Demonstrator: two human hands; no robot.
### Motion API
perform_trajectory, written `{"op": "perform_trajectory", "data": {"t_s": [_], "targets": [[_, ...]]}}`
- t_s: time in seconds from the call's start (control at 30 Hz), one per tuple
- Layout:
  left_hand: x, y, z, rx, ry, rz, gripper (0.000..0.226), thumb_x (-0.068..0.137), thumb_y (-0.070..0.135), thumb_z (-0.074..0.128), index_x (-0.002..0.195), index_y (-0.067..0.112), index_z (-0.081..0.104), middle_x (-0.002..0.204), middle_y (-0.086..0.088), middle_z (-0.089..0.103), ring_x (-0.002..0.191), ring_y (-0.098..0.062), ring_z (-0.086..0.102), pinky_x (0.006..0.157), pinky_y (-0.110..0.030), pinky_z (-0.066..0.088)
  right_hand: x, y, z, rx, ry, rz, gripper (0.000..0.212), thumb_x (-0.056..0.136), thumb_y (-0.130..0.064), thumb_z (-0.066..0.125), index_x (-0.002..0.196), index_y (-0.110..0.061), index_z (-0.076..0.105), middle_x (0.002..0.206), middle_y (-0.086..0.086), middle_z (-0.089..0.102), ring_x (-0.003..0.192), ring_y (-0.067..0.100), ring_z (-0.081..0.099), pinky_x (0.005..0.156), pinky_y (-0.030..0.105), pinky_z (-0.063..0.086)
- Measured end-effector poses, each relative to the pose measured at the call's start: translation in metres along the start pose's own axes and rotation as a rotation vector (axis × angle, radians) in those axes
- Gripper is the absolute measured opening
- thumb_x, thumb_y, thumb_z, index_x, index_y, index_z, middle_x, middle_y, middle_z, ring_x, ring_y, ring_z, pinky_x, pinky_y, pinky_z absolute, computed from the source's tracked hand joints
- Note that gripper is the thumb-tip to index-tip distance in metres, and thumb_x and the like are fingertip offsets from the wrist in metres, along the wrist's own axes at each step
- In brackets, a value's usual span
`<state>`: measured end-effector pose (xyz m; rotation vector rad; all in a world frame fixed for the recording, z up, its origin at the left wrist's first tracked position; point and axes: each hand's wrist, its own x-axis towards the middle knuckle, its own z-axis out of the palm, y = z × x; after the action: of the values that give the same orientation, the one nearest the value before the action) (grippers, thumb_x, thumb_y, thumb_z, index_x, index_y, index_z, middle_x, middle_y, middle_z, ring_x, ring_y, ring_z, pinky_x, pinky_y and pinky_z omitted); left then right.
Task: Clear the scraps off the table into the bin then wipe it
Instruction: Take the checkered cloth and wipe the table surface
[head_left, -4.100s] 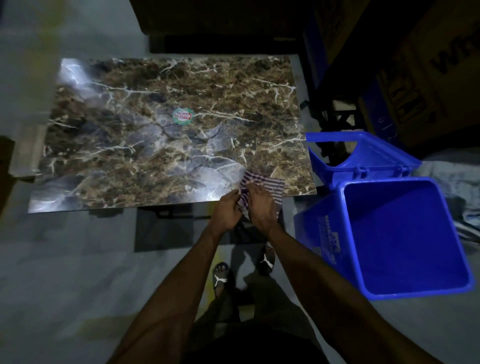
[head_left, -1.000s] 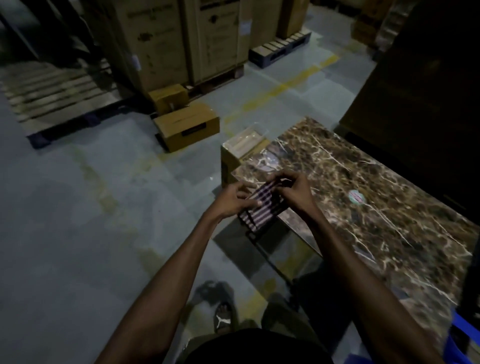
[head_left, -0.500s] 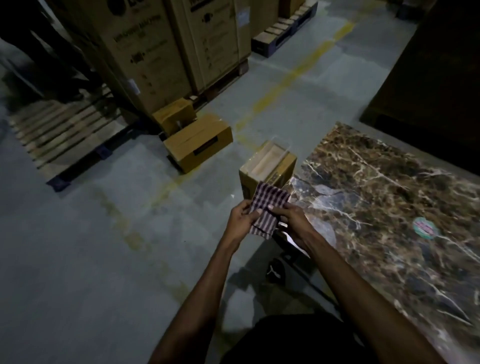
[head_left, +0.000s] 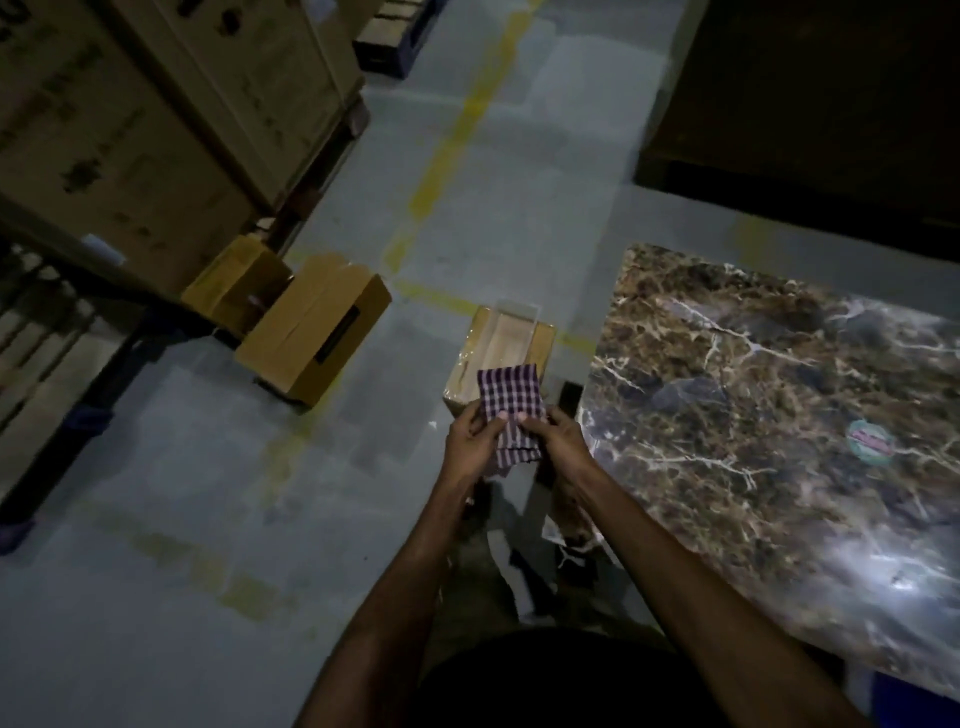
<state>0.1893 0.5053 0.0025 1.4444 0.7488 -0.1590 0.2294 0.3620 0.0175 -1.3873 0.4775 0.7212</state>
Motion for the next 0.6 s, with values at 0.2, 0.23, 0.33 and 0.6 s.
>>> {"op": "perform_trajectory", "data": {"t_s": [0.2,0.23,0.33,0.6], "targets": [[0.103,0.008,-0.037,0.331,-0.065,0.011,0.043,0.091,0.027,0.078,0.130,0.012,0.066,0.115,-0.001,0.073,0.089,-0.012,0.073,0.076,-0.022,0.061,0.078,-0.001,0.044,-0.052,0.250,0.022,0.026,0.090,-0.007,0.076,0.116,-0.005,0.074,0.116,0.014,0.076,0.104,0.030,0.074,0.091,0.041,0.062],[0.117,0.010,-0.042,0.389,-0.055,0.026,0.042,0.090,0.026,0.080,0.127,0.011,0.068,0.112,-0.002,0.075,0.089,-0.015,0.073,0.076,-0.024,0.061,0.088,-0.001,0.053,-0.050,0.286,0.032,0.028,0.090,-0.007,0.077,0.117,-0.005,0.074,0.117,0.014,0.075,0.102,0.028,0.074,0.087,0.037,0.062],[0.158,0.013,-0.050,0.509,-0.038,0.048,0.033,0.086,0.023,0.084,0.114,0.009,0.074,0.101,-0.006,0.078,0.088,-0.021,0.075,0.077,-0.025,0.061,0.122,-0.002,0.074,-0.062,0.388,0.060,0.026,0.089,-0.010,0.079,0.114,-0.005,0.072,0.115,0.014,0.075,0.101,0.027,0.073,0.090,0.042,0.062],[0.272,-0.015,-0.013,0.720,-0.058,0.187,0.031,0.086,0.024,0.083,0.109,0.006,0.071,0.096,-0.002,0.071,0.085,-0.015,0.065,0.079,-0.019,0.050,0.234,0.015,0.083,-0.293,0.720,-0.010,0.022,0.089,-0.014,0.076,0.110,-0.014,0.066,0.110,0.001,0.065,0.096,0.018,0.064,0.080,0.034,0.059]]}}
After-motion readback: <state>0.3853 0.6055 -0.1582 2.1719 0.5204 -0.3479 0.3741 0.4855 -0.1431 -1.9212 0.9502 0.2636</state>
